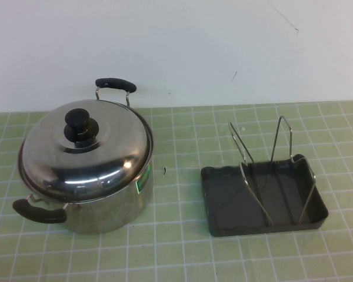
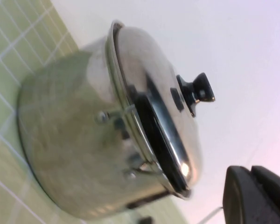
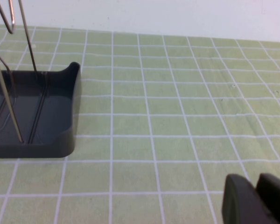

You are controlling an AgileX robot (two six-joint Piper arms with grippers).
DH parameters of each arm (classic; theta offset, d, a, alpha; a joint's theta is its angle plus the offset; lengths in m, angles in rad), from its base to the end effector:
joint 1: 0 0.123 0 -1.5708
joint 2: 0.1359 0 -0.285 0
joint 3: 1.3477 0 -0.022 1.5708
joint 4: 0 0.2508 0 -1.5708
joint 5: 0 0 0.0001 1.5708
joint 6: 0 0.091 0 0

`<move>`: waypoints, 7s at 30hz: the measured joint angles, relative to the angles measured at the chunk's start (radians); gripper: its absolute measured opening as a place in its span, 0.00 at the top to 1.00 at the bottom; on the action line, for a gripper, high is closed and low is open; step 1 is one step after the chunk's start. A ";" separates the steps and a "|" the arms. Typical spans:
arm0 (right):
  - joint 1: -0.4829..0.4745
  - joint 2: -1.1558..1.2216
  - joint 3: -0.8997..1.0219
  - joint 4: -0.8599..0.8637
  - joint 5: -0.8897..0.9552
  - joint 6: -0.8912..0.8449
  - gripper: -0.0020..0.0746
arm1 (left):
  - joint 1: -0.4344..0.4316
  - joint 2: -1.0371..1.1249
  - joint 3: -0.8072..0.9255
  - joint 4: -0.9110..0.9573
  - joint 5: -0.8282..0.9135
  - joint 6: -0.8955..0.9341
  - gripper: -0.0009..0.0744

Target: Put pot lid on rack

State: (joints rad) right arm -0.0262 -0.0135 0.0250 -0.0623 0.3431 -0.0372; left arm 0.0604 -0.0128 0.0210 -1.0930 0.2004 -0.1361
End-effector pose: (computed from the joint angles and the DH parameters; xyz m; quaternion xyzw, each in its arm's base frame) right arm 0.0532 -0.0033 0.1746 -0.0213 0.7946 -0.0453 0.6051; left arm 0.0559 -0.0128 0.1984 -0.3740 0.6059 -0.4362 0.5502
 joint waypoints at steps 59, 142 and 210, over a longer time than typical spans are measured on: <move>0.000 0.000 0.000 -0.001 0.002 0.000 0.88 | -0.218 1.575 -0.742 1.474 -0.872 -0.281 0.30; 0.134 1.301 -0.830 1.702 0.828 -1.366 0.86 | -0.218 1.393 -0.750 1.817 -1.295 -0.976 0.57; 0.327 1.378 -1.339 0.889 0.590 -0.878 0.86 | 0.089 1.393 -0.750 2.182 -1.304 -1.214 0.82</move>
State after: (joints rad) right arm 0.3010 1.3644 -1.3135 0.8264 0.9327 -0.9154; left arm 0.1495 1.3801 -0.7292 1.0890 -1.1034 -1.3504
